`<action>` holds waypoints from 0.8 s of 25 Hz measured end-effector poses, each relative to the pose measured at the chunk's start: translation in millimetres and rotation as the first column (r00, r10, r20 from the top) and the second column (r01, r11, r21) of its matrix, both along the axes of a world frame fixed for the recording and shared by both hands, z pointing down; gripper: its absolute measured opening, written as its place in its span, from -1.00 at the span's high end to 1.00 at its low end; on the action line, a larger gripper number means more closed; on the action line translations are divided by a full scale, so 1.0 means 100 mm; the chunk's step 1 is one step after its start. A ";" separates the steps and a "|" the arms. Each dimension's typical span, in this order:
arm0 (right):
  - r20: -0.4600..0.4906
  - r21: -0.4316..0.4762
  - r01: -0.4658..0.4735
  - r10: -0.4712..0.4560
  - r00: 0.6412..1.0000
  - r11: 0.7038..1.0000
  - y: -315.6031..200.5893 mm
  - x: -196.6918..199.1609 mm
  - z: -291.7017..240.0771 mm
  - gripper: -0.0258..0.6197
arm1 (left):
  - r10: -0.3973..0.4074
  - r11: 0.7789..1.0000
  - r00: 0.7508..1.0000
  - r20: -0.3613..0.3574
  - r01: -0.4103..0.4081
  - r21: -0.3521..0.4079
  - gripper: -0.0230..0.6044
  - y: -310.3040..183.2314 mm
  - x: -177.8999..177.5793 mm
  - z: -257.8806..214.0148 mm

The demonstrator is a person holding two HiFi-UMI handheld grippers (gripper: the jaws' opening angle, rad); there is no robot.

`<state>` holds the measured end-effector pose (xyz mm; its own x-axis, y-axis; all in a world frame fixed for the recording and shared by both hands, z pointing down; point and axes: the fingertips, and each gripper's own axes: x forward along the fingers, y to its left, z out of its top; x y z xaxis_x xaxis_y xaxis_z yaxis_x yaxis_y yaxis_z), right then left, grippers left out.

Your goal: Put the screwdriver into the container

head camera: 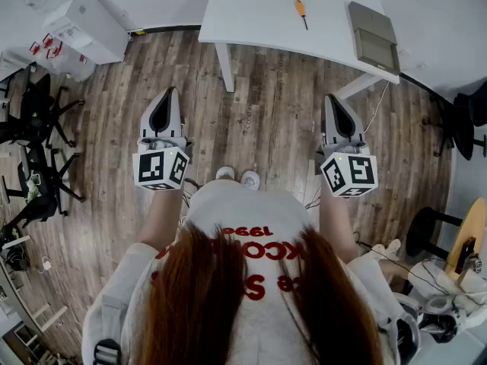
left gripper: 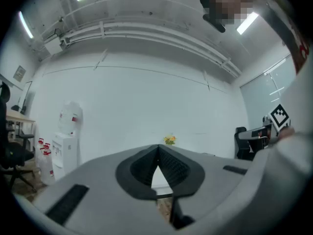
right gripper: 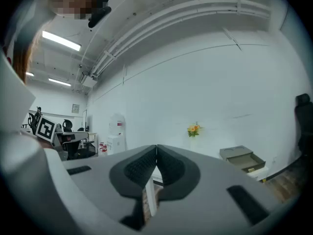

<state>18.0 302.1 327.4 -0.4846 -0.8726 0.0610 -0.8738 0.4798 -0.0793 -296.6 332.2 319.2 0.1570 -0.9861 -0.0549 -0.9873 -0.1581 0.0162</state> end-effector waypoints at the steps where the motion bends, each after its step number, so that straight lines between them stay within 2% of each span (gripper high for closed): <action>1: -0.002 0.001 0.003 -0.003 1.000 1.000 0.00 0.01 -0.01 0.90 | 0.000 1.000 1.000 -0.001 0.000 0.000 0.90 0.01 0.02 0.00; 11: -0.006 0.010 0.032 -0.032 0.999 0.999 0.08 0.06 -0.06 0.91 | -0.009 1.000 1.000 -0.001 0.009 0.007 0.90 0.10 0.14 -0.02; 16: 0.048 0.001 0.035 -0.035 0.998 0.999 0.05 0.09 -0.07 0.91 | -0.017 1.000 1.000 0.005 0.017 0.000 0.91 0.13 0.15 -0.01; 20: 0.045 -0.003 0.049 -0.049 0.998 0.999 0.03 0.04 -0.09 0.91 | -0.025 1.000 1.000 0.007 0.025 -0.009 0.90 0.09 0.10 0.01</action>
